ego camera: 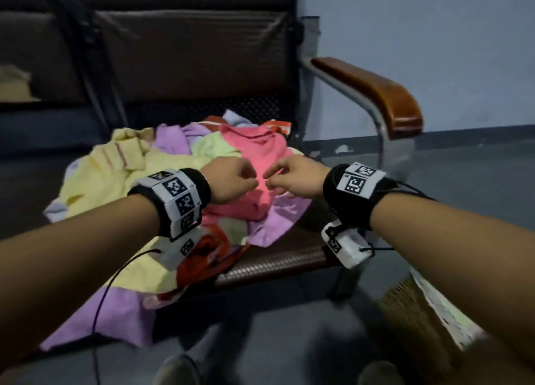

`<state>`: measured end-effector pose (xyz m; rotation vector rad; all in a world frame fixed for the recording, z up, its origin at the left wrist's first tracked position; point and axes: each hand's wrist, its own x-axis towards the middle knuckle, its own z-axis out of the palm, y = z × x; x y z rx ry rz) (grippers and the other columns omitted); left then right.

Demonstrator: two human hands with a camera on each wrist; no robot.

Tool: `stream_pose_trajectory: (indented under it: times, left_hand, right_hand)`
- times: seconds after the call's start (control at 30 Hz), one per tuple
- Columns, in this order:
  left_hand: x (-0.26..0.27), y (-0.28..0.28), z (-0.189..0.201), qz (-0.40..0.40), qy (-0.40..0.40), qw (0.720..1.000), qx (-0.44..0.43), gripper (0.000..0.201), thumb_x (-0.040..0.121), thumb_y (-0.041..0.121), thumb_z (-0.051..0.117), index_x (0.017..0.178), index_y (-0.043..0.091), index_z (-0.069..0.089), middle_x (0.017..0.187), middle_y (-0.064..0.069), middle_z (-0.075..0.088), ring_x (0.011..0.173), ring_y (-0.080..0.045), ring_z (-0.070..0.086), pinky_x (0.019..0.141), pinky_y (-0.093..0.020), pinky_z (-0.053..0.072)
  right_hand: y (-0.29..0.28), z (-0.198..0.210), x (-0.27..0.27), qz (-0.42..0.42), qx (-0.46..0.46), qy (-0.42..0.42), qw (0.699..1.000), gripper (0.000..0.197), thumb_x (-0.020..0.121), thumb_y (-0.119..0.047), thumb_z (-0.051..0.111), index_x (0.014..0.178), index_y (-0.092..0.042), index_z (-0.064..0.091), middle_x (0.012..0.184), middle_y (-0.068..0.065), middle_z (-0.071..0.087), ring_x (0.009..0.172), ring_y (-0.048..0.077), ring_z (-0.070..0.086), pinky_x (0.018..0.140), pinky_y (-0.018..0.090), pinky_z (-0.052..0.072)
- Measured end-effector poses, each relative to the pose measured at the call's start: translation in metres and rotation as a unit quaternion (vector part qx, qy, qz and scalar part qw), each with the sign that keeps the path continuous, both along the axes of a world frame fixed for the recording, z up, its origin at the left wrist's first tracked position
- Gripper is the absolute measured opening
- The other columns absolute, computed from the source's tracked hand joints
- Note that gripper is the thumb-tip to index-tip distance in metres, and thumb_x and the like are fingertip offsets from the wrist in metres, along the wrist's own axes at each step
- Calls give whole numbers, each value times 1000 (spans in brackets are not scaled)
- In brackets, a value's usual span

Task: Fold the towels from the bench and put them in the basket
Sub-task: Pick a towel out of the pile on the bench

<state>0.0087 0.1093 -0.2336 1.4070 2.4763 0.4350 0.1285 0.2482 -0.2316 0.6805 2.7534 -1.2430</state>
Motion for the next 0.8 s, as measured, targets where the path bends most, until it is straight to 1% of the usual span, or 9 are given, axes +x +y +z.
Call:
stream_pose_trajectory:
  times: [0.13,0.2,0.37,0.47,0.53,0.57,0.63,0.73,0.8]
  left_hand:
    - [-45,-52,-34,62,35,994,-78,52,88,45,67,131,16,59,123,-10,62,109,-30,59,92,-36,49]
    - [-54,-64,-44,55,56,995,-67,50,88,48,65,130,20,59,118,-7,61,107,-29,58,90,-36,49]
    - [-57,-57,-43,50,88,995,-22,10,89,29,63,92,28,72,98,-1,72,95,-26,65,79,-36,53]
    - [-52,-49,-44,58,80,995,5,14,90,22,55,97,19,67,101,-8,70,94,-31,63,79,-40,52]
    - [-51,-45,-41,92,52,992,71,16,94,18,46,103,10,57,99,-15,66,89,-35,60,76,-42,49]
    - [-53,-43,-38,119,32,987,107,15,97,16,42,104,7,52,96,-16,64,86,-34,58,73,-40,44]
    - [-59,-40,-31,181,-5,971,158,11,99,15,39,103,8,47,91,-12,57,82,-29,52,72,-35,35]
    - [-59,-39,-19,191,-67,957,207,9,93,23,50,98,15,49,88,0,59,86,-28,55,72,-33,36]
    - [-50,-38,-12,111,-160,955,225,38,82,36,66,114,19,52,101,4,63,96,-18,62,81,-32,47]
  right_hand:
    - [-22,-30,-50,31,59,-23,998,35,88,-26,71,121,-18,66,106,1,71,86,18,66,80,29,53]
    - [-29,-44,-64,54,101,-46,992,44,83,-26,74,126,-19,63,118,2,68,97,18,64,85,26,51]
    - [-24,-52,-73,129,191,-100,968,72,75,-27,77,142,-20,51,130,4,63,109,21,61,90,25,47]
    - [-13,-52,-67,170,274,-142,936,82,70,-31,80,144,-29,43,125,-1,60,113,24,53,91,30,42]
    - [-7,-53,-60,167,351,-164,907,66,70,-32,78,130,-31,51,115,-4,57,111,26,49,92,37,44]
    - [-4,-51,-58,146,383,-149,900,40,74,-30,74,111,-30,57,104,-4,59,105,27,53,89,38,45]
    - [4,-43,-53,83,386,-74,916,11,85,-26,63,79,-28,54,81,-4,59,91,30,62,77,34,44]
    - [12,-26,-49,-9,338,41,940,15,90,-24,53,98,-24,66,95,8,68,94,35,65,71,32,42]
    - [8,-15,-47,-10,292,111,950,29,88,-23,51,111,-24,69,110,11,71,100,36,65,78,36,49]
